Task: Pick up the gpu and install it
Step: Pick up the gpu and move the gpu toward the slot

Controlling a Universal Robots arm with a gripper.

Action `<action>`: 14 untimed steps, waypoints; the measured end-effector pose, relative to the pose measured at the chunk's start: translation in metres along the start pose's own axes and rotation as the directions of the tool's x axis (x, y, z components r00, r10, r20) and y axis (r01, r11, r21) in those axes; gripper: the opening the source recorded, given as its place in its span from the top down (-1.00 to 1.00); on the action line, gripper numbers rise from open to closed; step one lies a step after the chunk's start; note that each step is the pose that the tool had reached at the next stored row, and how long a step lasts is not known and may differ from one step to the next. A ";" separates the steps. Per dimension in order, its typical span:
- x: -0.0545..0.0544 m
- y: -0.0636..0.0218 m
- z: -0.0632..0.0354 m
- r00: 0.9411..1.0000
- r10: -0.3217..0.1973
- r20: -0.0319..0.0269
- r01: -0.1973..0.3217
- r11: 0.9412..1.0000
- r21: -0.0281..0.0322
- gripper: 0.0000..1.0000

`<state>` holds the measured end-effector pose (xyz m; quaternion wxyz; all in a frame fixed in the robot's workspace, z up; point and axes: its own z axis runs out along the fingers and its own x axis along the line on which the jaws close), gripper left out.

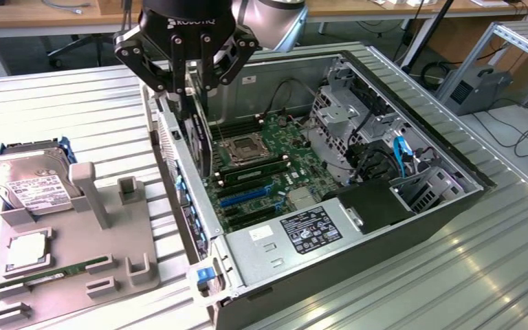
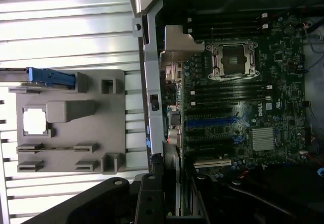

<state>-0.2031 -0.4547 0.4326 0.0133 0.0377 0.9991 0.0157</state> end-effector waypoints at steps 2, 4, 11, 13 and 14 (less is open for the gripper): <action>-0.001 0.0000 0.0000 1.000 0.000 0.000 0.000 1.000 0.000 0.47; -0.001 0.0001 0.0000 1.000 0.000 0.000 0.000 1.000 0.000 0.47; -0.003 0.0002 0.0001 1.000 0.000 0.000 0.000 1.000 0.000 0.47; -0.004 0.0003 0.0002 1.000 0.000 0.000 0.000 1.000 0.000 0.47; -0.004 0.0003 0.0002 1.000 0.000 0.000 0.000 1.000 0.000 0.47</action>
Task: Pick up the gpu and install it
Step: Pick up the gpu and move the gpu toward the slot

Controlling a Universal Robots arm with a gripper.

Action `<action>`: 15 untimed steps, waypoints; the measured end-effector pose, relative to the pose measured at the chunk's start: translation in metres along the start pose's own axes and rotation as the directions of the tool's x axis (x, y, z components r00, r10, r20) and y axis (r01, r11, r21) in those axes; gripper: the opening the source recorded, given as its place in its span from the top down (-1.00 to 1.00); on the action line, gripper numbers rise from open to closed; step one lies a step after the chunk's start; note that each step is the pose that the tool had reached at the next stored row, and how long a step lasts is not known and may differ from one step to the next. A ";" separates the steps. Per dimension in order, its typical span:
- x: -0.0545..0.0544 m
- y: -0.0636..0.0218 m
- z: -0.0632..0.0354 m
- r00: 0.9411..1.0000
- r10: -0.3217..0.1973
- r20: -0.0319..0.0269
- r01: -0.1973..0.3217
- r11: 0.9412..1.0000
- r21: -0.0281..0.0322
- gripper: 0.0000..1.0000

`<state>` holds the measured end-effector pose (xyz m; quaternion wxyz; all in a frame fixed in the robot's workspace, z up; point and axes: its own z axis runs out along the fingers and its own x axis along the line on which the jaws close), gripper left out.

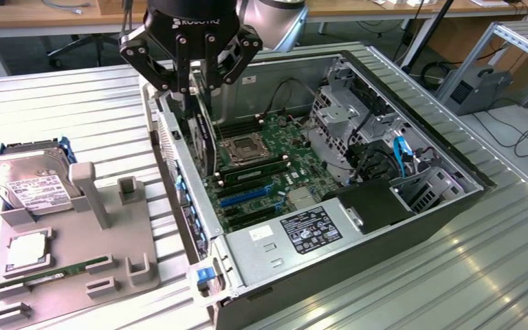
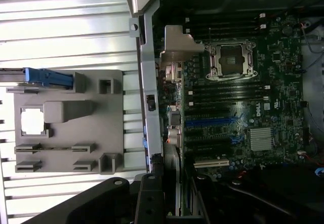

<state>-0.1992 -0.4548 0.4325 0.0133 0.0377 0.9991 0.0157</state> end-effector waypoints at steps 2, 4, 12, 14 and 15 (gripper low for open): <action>0.000 0.0000 0.0000 1.000 0.000 0.000 0.000 1.000 0.000 0.47; -0.001 0.0001 0.0000 1.000 0.000 0.000 0.000 1.000 0.000 0.47; -0.003 0.0002 0.0001 1.000 0.000 0.000 0.000 1.000 0.000 0.47; -0.004 0.0003 0.0001 1.000 0.000 0.000 0.000 1.000 0.000 0.47; -0.004 0.0003 0.0002 1.000 0.000 0.000 0.000 1.000 0.000 0.47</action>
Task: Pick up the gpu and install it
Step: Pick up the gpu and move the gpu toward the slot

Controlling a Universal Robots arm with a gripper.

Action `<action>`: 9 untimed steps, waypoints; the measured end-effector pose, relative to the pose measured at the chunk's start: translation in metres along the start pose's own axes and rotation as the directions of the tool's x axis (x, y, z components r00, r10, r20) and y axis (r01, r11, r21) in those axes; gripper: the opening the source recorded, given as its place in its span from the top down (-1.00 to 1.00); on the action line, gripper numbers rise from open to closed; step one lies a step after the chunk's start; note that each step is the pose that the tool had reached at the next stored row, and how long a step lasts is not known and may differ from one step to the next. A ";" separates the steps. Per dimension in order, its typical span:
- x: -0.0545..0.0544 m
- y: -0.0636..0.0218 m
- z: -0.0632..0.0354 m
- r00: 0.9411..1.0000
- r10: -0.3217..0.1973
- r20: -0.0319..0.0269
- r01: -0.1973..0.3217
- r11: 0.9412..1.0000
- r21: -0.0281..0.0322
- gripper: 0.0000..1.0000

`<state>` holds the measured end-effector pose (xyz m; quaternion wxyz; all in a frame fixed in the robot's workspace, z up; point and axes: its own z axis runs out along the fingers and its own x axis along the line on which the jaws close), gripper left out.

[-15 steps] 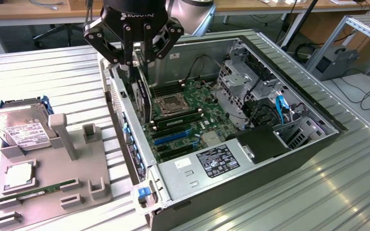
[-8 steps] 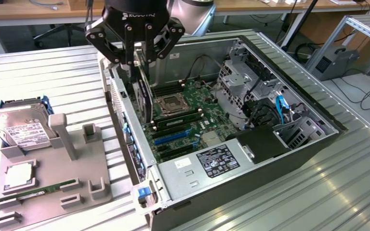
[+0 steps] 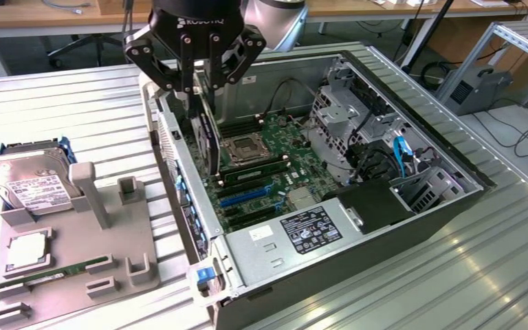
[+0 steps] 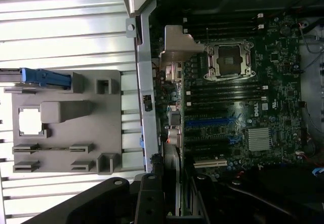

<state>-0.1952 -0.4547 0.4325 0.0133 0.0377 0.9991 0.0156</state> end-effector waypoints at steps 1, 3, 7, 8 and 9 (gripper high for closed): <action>0.000 0.0000 0.0000 1.000 0.000 0.000 0.000 1.000 0.000 0.47; -0.001 0.0000 0.0001 1.000 0.000 0.000 0.000 1.000 0.000 0.47; -0.002 0.0001 0.0001 1.000 0.000 0.000 0.000 1.000 0.000 0.47; -0.002 0.0001 0.0001 1.000 0.000 0.000 0.000 1.000 0.000 0.47; -0.002 0.0002 0.0001 1.000 0.000 0.000 0.000 1.000 0.000 0.47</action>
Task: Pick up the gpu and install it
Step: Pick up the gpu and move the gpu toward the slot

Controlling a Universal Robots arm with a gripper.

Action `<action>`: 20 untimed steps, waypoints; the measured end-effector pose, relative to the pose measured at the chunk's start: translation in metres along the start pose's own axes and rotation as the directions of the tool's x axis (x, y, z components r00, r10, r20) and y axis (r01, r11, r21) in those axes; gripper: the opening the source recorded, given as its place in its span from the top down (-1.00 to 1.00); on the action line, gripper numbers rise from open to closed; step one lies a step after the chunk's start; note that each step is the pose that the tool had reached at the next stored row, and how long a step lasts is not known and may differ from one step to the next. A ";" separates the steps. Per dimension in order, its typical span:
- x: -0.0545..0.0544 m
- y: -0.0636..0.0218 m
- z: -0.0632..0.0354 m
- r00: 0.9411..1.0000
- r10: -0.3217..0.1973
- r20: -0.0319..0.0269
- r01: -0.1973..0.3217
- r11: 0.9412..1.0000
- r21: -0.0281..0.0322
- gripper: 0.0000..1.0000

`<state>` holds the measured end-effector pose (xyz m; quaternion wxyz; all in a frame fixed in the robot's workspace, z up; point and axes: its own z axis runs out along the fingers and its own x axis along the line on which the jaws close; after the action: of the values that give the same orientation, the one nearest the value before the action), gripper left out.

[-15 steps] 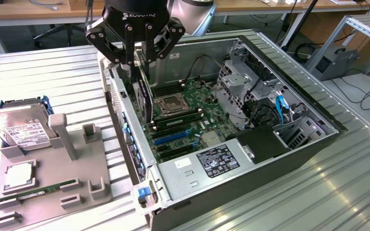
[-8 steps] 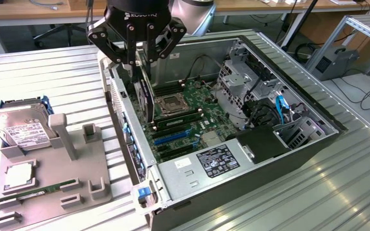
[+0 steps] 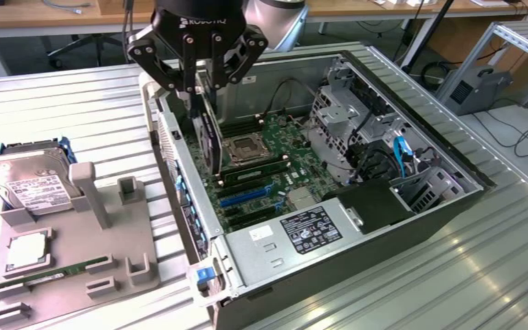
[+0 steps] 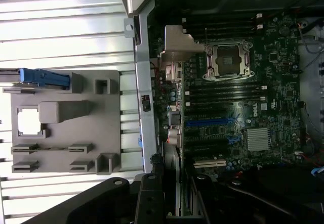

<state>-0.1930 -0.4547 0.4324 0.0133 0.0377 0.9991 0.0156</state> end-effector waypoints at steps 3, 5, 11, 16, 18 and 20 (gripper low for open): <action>-0.001 0.0001 0.0001 1.000 0.000 0.000 0.000 1.000 0.000 0.47; -0.001 0.0001 0.0001 1.000 0.000 0.000 0.000 1.000 0.000 0.47; -0.003 0.0002 0.0003 1.000 0.000 0.000 0.000 1.000 0.000 0.47; -0.004 0.0003 0.0004 1.000 0.000 0.000 0.000 1.000 0.000 0.47; -0.004 0.0003 0.0004 1.000 0.000 0.000 0.000 1.000 0.000 0.47; -0.005 0.0003 0.0005 1.000 0.000 0.000 0.000 1.000 0.000 0.47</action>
<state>-0.1882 -0.4548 0.4321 0.0133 0.0377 0.9991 0.0156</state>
